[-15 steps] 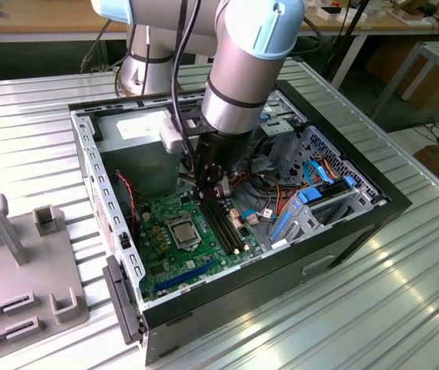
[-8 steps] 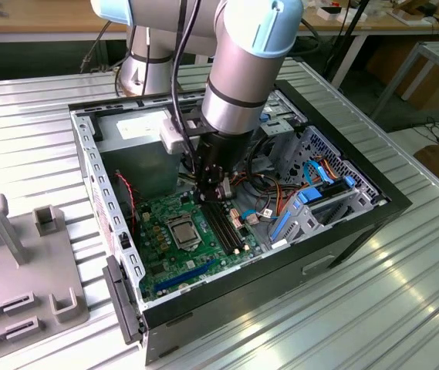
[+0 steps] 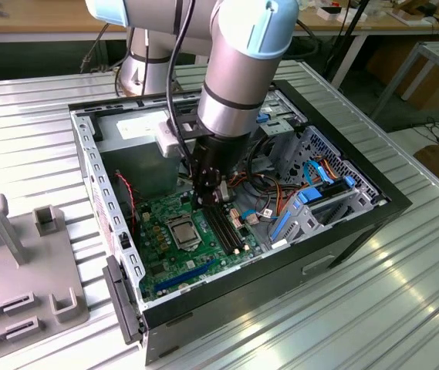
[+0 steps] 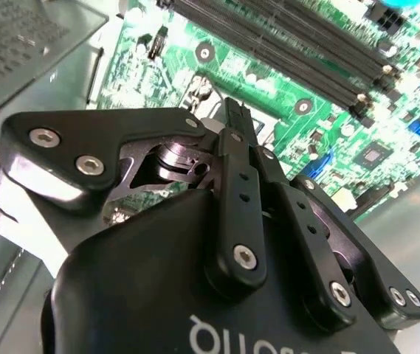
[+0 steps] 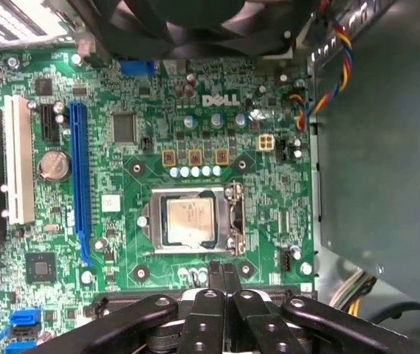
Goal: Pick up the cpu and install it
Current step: 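Install the first cpu locking lever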
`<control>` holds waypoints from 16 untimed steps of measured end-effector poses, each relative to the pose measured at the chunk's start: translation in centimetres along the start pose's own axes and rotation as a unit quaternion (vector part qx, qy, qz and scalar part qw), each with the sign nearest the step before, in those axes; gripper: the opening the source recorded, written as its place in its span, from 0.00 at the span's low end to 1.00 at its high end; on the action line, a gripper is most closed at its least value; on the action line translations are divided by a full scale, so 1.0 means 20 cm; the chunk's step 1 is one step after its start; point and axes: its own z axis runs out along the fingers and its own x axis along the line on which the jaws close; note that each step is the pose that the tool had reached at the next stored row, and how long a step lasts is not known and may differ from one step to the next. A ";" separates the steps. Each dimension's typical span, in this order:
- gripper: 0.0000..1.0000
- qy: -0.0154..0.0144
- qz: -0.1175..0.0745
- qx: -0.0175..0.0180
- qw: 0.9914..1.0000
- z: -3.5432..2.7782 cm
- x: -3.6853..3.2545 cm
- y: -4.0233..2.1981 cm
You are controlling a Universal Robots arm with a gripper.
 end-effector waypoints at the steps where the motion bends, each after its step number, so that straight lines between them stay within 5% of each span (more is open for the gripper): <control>1: 0.11 0.000 -0.002 0.002 1.000 0.001 0.001 0.003; 4: 0.11 0.000 -0.007 0.010 1.000 0.002 0.004 0.003; 9: 0.11 0.000 -0.012 0.019 1.000 0.006 0.029 0.008; 16: 0.11 0.000 -0.019 0.028 0.999 0.014 0.056 0.035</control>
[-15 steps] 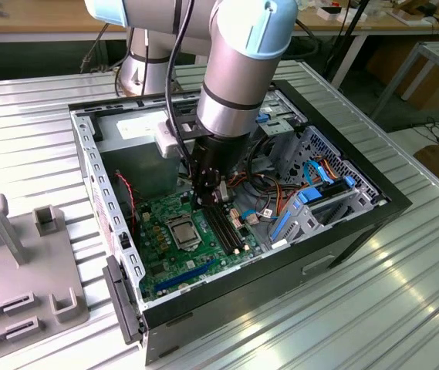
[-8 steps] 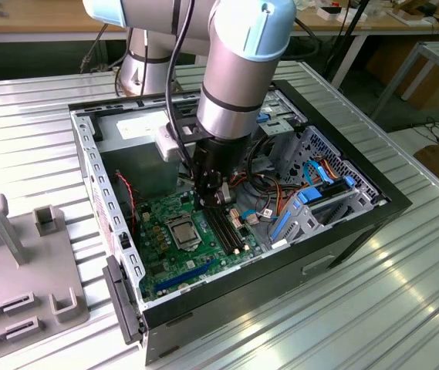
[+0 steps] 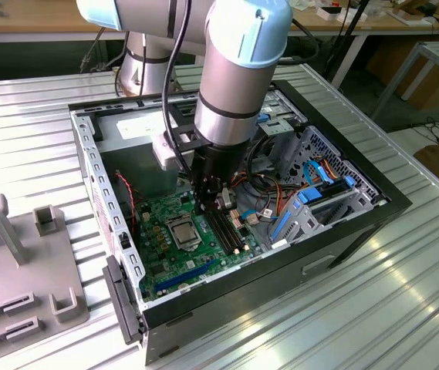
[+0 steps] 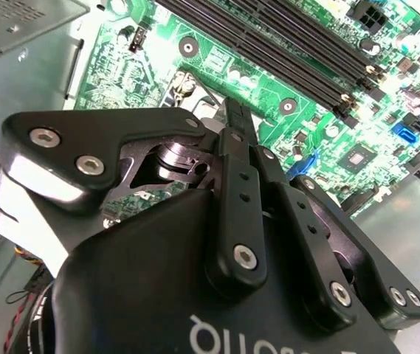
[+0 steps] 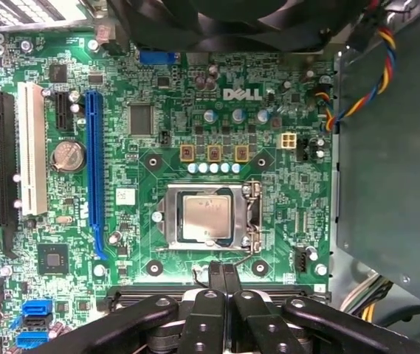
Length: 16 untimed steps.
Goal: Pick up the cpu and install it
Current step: 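Install the first cpu locking lever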
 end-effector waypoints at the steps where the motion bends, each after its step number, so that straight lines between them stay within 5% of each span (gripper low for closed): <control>1: 0.11 0.000 -0.001 0.001 1.000 0.002 0.004 0.001; 16: 0.11 0.000 -0.005 0.005 1.000 0.044 0.082 0.008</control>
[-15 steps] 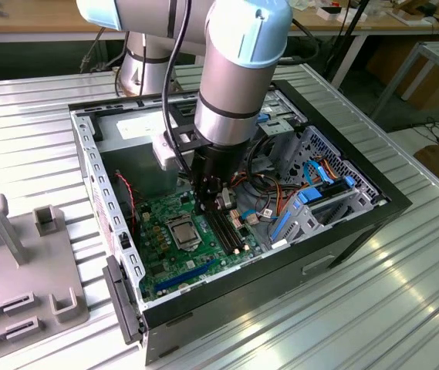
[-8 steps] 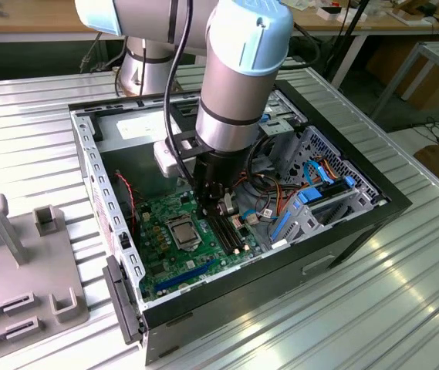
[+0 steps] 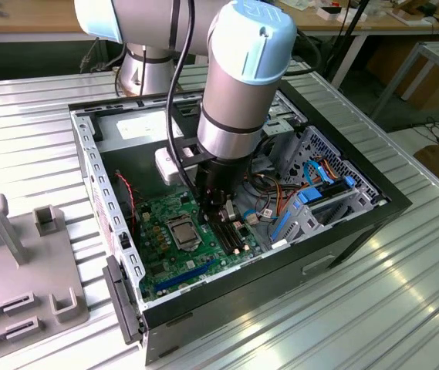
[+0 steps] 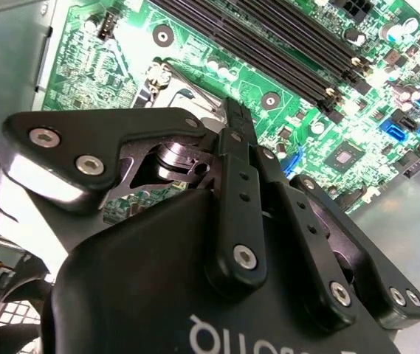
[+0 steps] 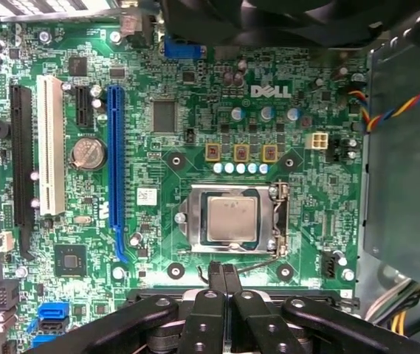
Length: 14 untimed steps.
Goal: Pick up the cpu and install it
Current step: 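Install the first cpu locking lever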
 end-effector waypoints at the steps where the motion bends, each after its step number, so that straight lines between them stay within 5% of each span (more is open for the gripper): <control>1: 0.11 0.000 0.000 0.000 1.000 0.004 0.003 0.001; 14: 0.11 0.000 -0.004 0.001 1.000 0.043 0.025 0.004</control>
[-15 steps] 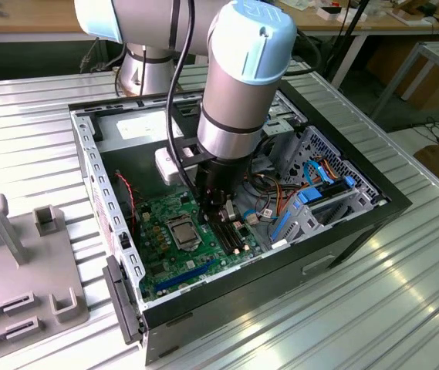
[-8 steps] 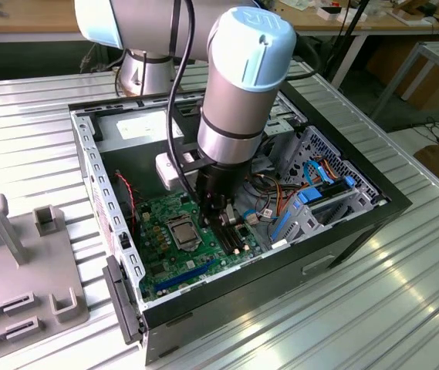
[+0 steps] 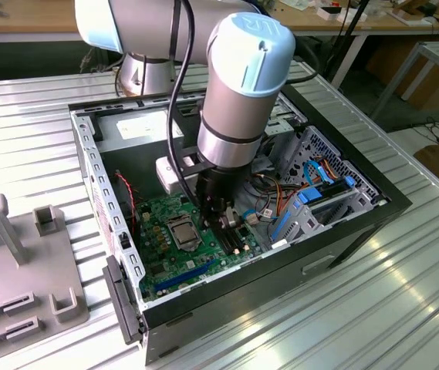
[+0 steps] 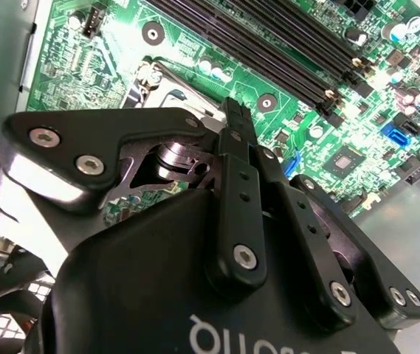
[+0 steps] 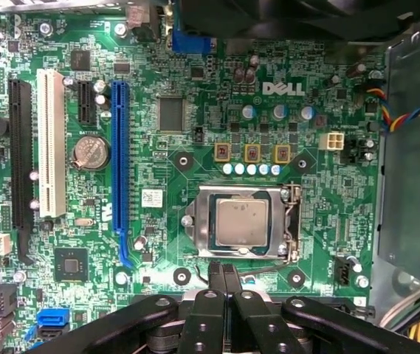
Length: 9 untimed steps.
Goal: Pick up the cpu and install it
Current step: 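Install the first cpu locking lever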
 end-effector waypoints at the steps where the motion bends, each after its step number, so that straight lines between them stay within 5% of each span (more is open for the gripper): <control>1: 0.11 0.000 0.000 0.000 1.000 0.002 0.004 0.001; 9: 0.11 0.000 -0.005 0.000 1.000 0.018 0.018 0.004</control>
